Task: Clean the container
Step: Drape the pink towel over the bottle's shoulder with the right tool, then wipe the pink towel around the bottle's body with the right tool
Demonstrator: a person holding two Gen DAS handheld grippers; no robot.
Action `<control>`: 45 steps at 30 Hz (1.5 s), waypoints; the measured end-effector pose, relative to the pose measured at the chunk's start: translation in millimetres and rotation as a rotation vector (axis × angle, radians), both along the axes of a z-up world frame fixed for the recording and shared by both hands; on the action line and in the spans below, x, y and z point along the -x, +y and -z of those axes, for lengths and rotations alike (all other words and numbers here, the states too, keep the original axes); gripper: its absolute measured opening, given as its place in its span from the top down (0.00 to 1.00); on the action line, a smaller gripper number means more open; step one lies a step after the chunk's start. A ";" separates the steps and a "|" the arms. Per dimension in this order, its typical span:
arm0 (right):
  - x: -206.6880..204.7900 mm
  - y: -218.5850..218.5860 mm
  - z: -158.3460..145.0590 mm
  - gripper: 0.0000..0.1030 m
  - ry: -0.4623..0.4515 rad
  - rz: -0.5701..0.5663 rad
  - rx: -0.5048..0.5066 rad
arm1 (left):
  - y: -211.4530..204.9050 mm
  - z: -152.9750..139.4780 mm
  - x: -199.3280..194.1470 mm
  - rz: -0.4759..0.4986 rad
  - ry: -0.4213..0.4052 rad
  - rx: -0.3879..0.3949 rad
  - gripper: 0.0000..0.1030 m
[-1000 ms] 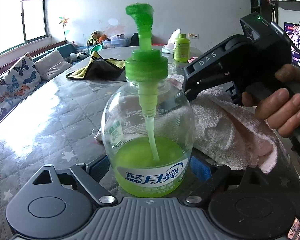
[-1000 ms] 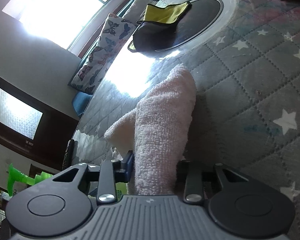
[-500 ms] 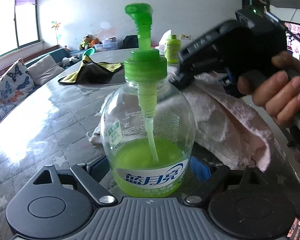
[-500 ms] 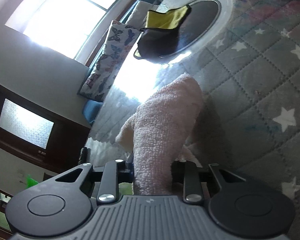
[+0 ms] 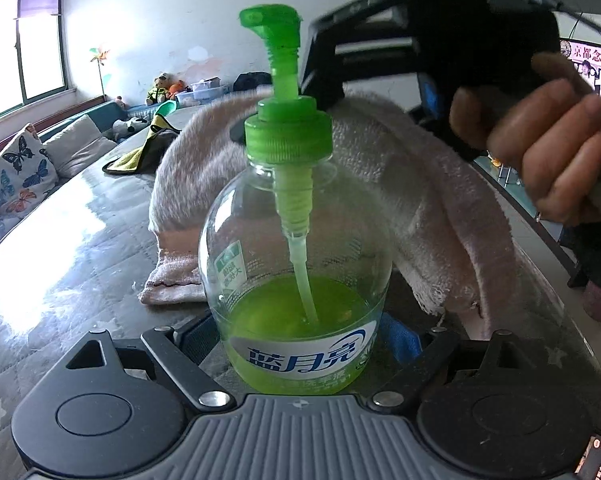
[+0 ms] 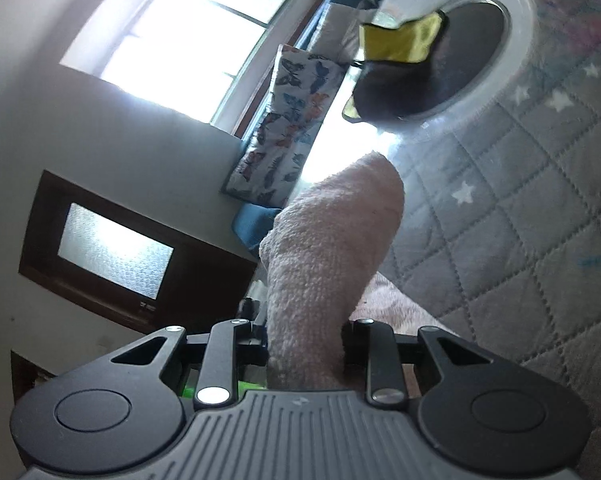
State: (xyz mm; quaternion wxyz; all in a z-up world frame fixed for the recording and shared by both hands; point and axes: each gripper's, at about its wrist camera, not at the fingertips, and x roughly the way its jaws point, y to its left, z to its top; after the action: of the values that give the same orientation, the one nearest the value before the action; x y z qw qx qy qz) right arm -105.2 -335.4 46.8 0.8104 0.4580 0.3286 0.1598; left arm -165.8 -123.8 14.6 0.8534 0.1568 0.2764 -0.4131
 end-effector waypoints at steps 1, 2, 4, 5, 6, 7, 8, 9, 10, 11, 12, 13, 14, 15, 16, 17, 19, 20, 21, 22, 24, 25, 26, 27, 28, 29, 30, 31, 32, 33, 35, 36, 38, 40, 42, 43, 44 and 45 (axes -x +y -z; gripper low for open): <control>-0.5 -0.3 3.0 0.75 0.007 0.004 -0.002 | -0.2 0.1 0.2 0.001 -0.001 -0.001 0.14; 0.1 -0.5 5.6 0.75 0.015 0.009 -0.003 | -0.4 0.2 0.3 0.002 -0.003 -0.002 0.14; 0.1 -1.2 9.8 0.75 0.029 0.013 0.007 | -1.0 0.2 0.3 0.002 -0.003 -0.002 0.14; 2.1 -0.2 11.8 0.75 0.041 0.016 0.015 | -1.4 0.3 0.2 0.002 -0.002 -0.002 0.14; 1.7 0.1 14.4 0.75 0.053 0.018 0.023 | -1.4 0.2 0.6 0.003 -0.001 -0.001 0.14; 1.3 0.2 16.5 0.75 0.062 0.018 0.030 | -1.4 0.0 1.1 0.004 -0.001 -0.001 0.14; 1.1 1.2 20.4 0.75 0.079 0.019 0.042 | -1.3 -0.2 1.8 0.006 -0.001 -0.001 0.14; 0.6 2.1 23.5 0.75 0.091 0.018 0.050 | -1.5 -0.5 1.7 0.007 -0.002 -0.003 0.14; 0.1 3.1 26.6 0.75 0.103 0.017 0.057 | -1.6 -0.6 1.8 0.008 -0.002 -0.003 0.14; -0.4 3.9 28.7 0.75 0.110 0.015 0.065 | -1.4 -0.8 1.9 0.008 -0.002 -0.004 0.14; -1.1 5.9 31.6 0.75 0.123 0.012 0.083 | -1.2 -1.0 2.0 0.007 -0.002 -0.004 0.14; -1.6 7.5 33.6 0.75 0.131 0.009 0.098 | -0.7 -1.2 2.4 0.005 -0.002 -0.004 0.14; -1.4 8.6 35.3 0.75 0.137 0.007 0.110 | -0.3 -1.4 3.2 0.002 -0.002 -0.005 0.14; -0.8 9.0 36.3 0.75 0.141 0.007 0.118 | -0.3 -1.4 3.1 -0.002 -0.003 -0.006 0.14; -0.2 8.8 37.0 0.75 0.142 0.007 0.120 | -0.1 -1.5 2.5 -0.005 -0.001 -0.006 0.14; 0.4 8.6 37.7 0.75 0.144 0.008 0.121 | 0.3 -1.6 1.7 -0.006 0.003 -0.005 0.13; 1.5 6.9 39.0 0.75 0.147 0.014 0.110 | 0.5 -2.2 1.3 -0.010 0.003 -0.004 0.13; 1.3 5.9 39.6 0.75 0.150 0.017 0.104 | 0.6 -2.8 1.0 -0.012 0.001 -0.004 0.14; 1.0 4.9 40.3 0.75 0.152 0.020 0.099 | 0.8 -3.4 1.5 -0.012 -0.001 -0.003 0.14; 2.1 4.1 40.5 0.75 0.152 0.023 0.091 | 1.5 -4.2 2.2 -0.013 -0.003 0.000 0.14; 3.3 2.6 40.1 0.75 0.151 0.031 0.069 | 3.2 -5.7 2.7 -0.012 -0.004 0.004 0.14; 4.6 1.5 39.7 0.75 0.148 0.034 0.053 | 3.9 -6.4 2.6 -0.011 -0.004 0.006 0.14; 5.1 0.4 38.1 0.75 0.141 0.036 0.035 | 4.3 -6.8 2.4 -0.010 -0.004 0.006 0.14; 6.3 -0.5 35.5 0.75 0.129 0.037 0.018 | 4.7 -7.2 3.6 -0.010 -0.005 0.006 0.14; 7.7 -1.2 31.6 0.75 0.113 0.036 0.004 | 4.8 -7.4 4.0 -0.010 -0.007 0.005 0.14; 9.0 -1.5 26.6 0.75 0.094 0.036 -0.008 | 4.7 -7.5 4.3 -0.010 -0.009 0.004 0.14; 11.0 -2.3 21.1 0.75 0.071 0.034 -0.020 | 4.6 -7.7 4.3 -0.009 -0.011 0.005 0.14; 11.8 -2.6 14.9 0.75 0.048 0.030 -0.031 | 4.8 -8.0 4.2 -0.008 -0.010 0.006 0.14; 13.0 -3.0 9.1 0.75 0.026 0.024 -0.040 | 4.5 -7.9 3.6 -0.008 -0.011 0.006 0.14; 13.2 -2.2 3.9 0.75 0.006 0.017 -0.046 | 4.2 -7.8 2.9 -0.008 -0.011 0.006 0.14; 12.3 1.7 -2.2 0.75 -0.016 -0.001 -0.045 | 3.5 -6.6 0.9 -0.011 -0.009 0.005 0.14; 11.6 3.7 -2.1 0.75 -0.016 -0.009 -0.040 | 3.2 -6.1 -0.1 -0.012 -0.007 0.004 0.14; 10.6 4.7 3.6 0.75 0.003 -0.014 -0.032 | 3.2 -5.6 -1.0 -0.012 -0.004 0.004 0.14; 9.8 3.0 12.8 0.75 0.028 0.005 -0.041 | 3.1 -5.5 -1.4 -0.012 -0.006 0.004 0.14; 11.3 -0.3 22.0 0.75 0.056 0.016 -0.046 | 3.3 -5.4 -1.7 -0.011 -0.005 0.006 0.14; 11.3 -1.7 26.4 0.75 0.069 0.020 -0.045 | 3.3 -5.2 -2.1 -0.012 -0.003 0.007 0.14; 11.3 -2.5 29.8 0.75 0.082 0.024 -0.039 | 3.4 -4.9 -1.9 -0.013 -0.002 0.007 0.14; 11.6 -3.3 33.1 0.75 0.094 0.027 -0.034 | 3.3 -4.4 -2.1 -0.013 -0.001 0.006 0.13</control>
State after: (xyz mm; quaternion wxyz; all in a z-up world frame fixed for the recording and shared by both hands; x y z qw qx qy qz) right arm -116.8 -338.7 13.7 0.7882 0.4832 0.3573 0.1330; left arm -163.7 -120.5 19.0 0.8567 0.1525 0.2759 -0.4083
